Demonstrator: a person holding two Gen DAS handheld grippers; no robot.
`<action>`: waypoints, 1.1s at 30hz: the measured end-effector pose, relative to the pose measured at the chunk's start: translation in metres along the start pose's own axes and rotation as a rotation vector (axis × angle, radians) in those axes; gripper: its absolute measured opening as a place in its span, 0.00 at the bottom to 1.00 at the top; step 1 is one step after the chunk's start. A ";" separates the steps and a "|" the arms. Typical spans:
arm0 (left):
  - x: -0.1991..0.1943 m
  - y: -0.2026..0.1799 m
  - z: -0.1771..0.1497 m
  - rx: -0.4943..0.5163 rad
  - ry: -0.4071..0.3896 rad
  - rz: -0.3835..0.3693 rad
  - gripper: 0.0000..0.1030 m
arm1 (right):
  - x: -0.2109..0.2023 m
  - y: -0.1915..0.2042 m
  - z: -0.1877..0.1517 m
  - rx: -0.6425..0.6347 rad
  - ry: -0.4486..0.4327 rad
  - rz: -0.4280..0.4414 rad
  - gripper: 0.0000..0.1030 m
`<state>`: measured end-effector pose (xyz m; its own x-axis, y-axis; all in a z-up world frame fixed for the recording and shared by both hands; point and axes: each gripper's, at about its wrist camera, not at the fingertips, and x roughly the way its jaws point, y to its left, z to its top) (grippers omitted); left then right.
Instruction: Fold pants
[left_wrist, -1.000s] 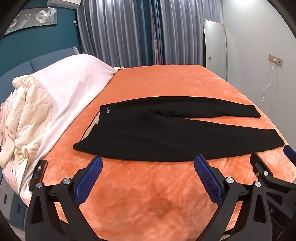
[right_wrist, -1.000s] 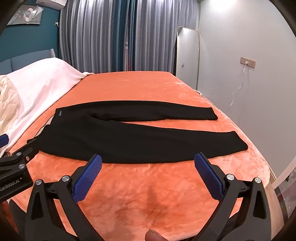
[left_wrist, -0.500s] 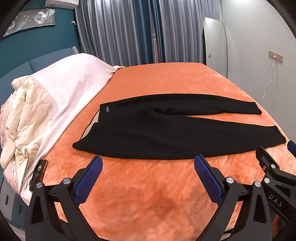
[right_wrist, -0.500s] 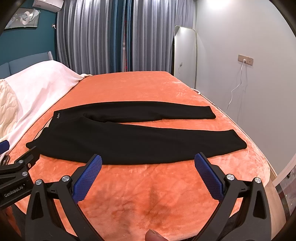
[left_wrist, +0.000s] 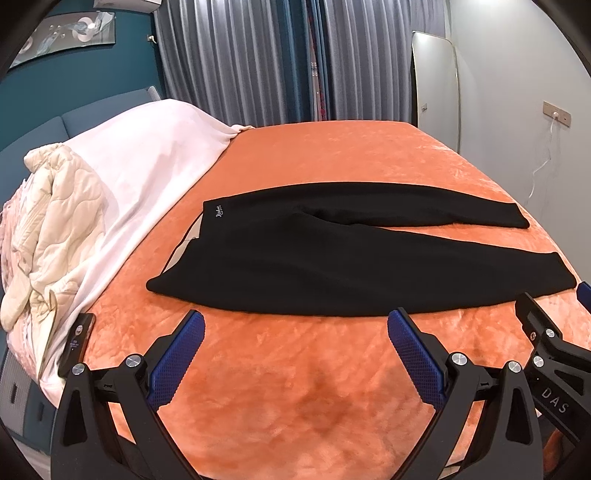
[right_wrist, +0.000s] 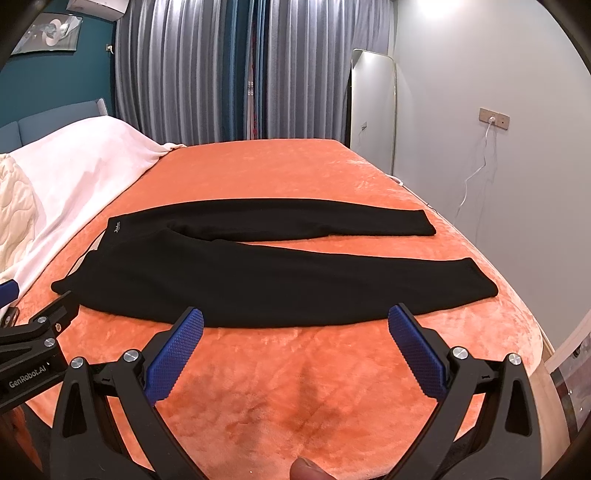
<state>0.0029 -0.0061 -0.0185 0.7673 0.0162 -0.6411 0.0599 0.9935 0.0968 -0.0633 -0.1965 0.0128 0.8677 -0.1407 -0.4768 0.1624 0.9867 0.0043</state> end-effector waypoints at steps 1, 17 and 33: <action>0.001 0.001 0.002 -0.001 0.002 0.000 0.95 | 0.001 0.001 0.000 -0.002 0.001 0.001 0.95; 0.003 0.003 0.004 0.003 0.004 0.007 0.95 | 0.004 0.004 0.002 -0.012 -0.002 0.006 0.95; 0.002 0.003 0.004 0.006 0.006 0.009 0.95 | 0.004 0.005 0.001 -0.007 0.000 0.007 0.95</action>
<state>0.0076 -0.0039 -0.0165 0.7638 0.0262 -0.6450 0.0564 0.9926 0.1072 -0.0587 -0.1918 0.0114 0.8687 -0.1339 -0.4768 0.1532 0.9882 0.0017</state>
